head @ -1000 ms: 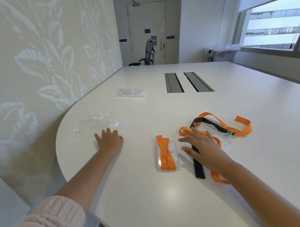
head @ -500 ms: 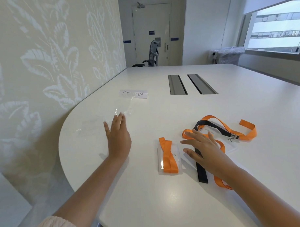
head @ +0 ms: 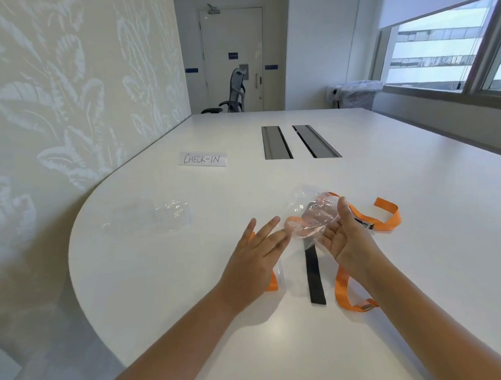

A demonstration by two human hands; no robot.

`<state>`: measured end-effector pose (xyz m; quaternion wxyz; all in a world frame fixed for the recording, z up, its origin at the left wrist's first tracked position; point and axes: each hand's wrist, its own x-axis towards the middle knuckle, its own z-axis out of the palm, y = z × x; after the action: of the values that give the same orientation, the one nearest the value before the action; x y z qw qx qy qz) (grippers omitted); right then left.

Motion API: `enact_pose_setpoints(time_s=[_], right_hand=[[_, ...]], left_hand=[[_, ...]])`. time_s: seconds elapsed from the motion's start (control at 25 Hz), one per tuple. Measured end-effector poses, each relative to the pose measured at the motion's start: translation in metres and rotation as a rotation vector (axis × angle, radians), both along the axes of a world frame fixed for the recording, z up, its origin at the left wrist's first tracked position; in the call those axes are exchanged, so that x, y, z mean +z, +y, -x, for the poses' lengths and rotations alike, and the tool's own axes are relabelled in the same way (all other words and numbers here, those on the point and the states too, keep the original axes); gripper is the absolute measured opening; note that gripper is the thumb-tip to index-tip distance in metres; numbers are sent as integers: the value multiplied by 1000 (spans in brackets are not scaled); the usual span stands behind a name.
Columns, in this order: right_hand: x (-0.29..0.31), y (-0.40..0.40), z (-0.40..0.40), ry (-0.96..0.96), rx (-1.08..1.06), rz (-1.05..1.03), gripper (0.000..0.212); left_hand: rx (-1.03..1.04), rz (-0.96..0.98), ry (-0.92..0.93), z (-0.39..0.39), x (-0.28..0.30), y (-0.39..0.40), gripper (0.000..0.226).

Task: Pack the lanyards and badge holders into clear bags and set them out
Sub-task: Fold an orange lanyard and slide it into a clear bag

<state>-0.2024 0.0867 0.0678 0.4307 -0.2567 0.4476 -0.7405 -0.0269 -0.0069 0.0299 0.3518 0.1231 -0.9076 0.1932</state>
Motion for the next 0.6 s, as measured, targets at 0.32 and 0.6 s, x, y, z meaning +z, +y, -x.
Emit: enact_pose_setpoints(time_s=[0.32,0.6], right_hand=[[-8,2,-4,267,-190,-43,22],[-1,1,-22,486,-229,-10,30]], left_hand=[[51,-282,374,-4,4,3,39],[234,-628,55,39,14,18,110]])
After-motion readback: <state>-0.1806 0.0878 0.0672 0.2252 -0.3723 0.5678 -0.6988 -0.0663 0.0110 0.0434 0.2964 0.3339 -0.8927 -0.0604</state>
